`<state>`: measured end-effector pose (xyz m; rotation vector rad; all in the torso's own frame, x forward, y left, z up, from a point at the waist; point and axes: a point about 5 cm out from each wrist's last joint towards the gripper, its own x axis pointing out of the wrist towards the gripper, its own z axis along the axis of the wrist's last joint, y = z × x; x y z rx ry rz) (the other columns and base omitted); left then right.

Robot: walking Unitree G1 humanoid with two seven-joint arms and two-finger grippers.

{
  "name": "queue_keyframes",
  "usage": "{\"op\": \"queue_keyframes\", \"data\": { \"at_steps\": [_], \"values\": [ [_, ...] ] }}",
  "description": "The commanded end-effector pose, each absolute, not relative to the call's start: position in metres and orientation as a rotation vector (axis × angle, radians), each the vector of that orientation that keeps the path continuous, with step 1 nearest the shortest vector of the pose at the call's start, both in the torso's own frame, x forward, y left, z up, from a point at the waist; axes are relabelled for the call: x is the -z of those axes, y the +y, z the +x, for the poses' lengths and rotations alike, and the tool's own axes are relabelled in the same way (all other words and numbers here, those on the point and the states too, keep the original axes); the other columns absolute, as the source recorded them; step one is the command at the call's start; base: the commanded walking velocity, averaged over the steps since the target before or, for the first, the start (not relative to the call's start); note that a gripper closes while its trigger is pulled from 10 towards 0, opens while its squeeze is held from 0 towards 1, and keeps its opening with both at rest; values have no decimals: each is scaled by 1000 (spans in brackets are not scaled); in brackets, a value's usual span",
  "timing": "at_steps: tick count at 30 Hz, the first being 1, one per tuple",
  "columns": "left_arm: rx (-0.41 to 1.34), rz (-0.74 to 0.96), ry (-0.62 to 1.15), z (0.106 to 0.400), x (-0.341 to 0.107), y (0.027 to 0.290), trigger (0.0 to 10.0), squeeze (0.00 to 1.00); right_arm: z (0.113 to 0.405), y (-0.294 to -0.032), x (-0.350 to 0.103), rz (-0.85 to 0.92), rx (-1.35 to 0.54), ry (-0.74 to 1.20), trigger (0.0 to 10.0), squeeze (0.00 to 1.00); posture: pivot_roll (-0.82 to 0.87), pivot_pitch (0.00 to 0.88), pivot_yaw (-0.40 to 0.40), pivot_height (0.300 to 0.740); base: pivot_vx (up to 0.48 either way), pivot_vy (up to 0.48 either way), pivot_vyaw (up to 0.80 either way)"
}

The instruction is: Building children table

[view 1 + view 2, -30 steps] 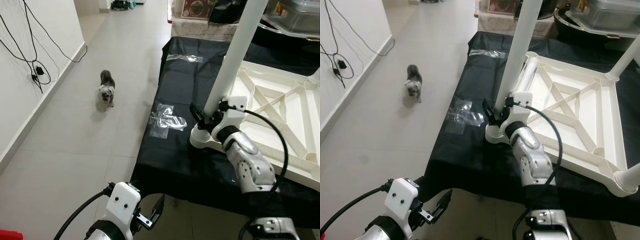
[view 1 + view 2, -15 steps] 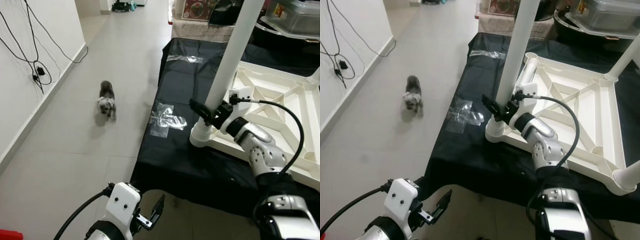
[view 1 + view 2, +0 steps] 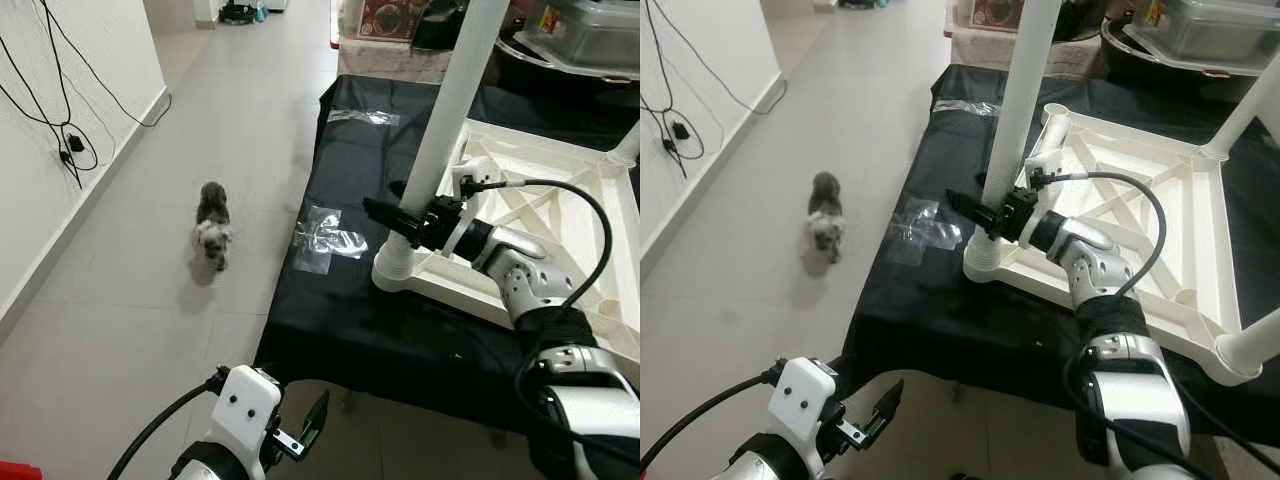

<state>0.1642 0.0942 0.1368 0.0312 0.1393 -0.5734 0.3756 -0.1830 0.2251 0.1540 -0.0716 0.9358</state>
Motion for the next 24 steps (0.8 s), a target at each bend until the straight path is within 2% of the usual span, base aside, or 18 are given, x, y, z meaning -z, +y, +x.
{"op": "queue_keyframes", "data": {
  "at_steps": [1, 9, 10, 11, 24],
  "values": [
    [579, 36, 166, 162, -133, 95, 10000, 0, 376, -175, -226, 144, -1005, -75, 10000, 0, 151, 153, -57, 740, 0, 0, 0],
    [578, 38, 167, 162, -133, 96, 10000, 0, 379, -166, -226, 128, -1071, -63, 10000, 0, 159, 149, -60, 740, 0, 0, 0],
    [579, 37, 168, 161, -133, 96, 10000, 0, 380, -164, -226, 121, -1072, -65, 8157, 0, 156, 147, -57, 740, 0, 0, 0],
    [580, 37, 169, 161, -132, 96, 10000, 0, 381, -161, -226, 118, -1062, -64, 0, 0, 154, 143, -59, 740, 0, 0, 0],
    [587, 30, 174, 161, -131, 95, 10000, 0, 378, -154, -210, 119, -979, -96, 0, 0, 147, 126, -57, 740, 0, 0, 0]
  ]
}}
